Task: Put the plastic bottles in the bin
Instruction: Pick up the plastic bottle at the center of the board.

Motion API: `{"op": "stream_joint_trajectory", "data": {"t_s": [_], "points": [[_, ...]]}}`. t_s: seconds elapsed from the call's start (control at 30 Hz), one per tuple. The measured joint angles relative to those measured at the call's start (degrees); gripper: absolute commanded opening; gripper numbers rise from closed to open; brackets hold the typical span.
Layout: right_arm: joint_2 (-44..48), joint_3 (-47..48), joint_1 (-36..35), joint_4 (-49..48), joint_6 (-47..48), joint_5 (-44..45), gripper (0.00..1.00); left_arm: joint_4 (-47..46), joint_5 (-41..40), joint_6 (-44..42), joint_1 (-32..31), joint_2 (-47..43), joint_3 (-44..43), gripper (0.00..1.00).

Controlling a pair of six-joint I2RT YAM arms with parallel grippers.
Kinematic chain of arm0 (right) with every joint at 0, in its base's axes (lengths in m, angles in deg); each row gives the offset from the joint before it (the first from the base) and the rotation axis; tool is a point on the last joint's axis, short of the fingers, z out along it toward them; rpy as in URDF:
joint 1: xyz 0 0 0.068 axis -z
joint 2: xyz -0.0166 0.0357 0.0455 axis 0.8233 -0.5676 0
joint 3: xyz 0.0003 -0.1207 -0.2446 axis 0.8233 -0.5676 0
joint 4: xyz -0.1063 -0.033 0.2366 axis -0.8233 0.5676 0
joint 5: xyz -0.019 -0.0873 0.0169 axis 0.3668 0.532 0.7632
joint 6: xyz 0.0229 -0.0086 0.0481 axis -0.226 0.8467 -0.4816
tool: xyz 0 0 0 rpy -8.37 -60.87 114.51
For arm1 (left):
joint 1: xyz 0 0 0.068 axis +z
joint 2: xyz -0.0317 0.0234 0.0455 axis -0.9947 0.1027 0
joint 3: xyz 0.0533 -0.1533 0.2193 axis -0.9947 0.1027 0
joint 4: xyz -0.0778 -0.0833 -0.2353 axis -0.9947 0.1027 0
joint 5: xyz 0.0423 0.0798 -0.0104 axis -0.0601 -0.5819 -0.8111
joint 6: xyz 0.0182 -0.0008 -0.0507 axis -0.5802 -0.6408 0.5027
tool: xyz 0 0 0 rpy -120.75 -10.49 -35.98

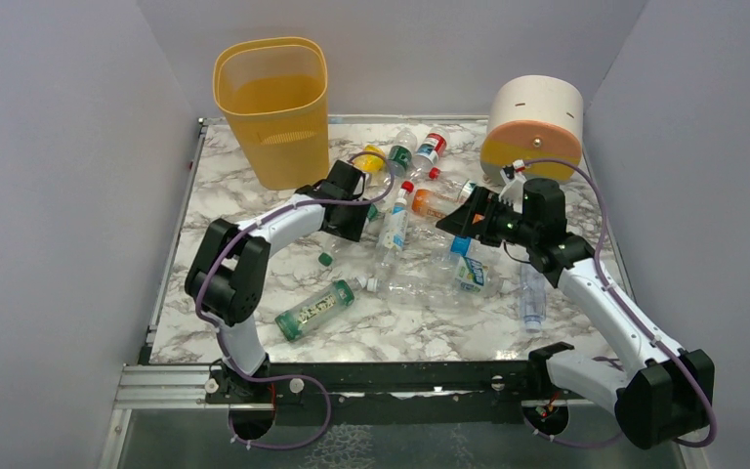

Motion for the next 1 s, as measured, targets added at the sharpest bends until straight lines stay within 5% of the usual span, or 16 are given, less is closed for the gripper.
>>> {"op": "stream_joint_trajectory", "data": {"t_s": [0.27,0.5,1.0], "points": [[-1.0,0.7,0.0,0.4,1.1,0.0,1.00,5.0,0.2,0.0,0.0,-6.6,-6.3,0.51],[-2.0,1.2,0.0,0.8,1.7,0.0,1.00,9.1,1.2,-0.1,0.0,-11.7,-21.8,0.52],[-2.6,2.3,0.0,1.1,2.6,0.0,1.00,13.9,4.2,-0.2,9.8,-0.3,-60.5,0.52]]}}
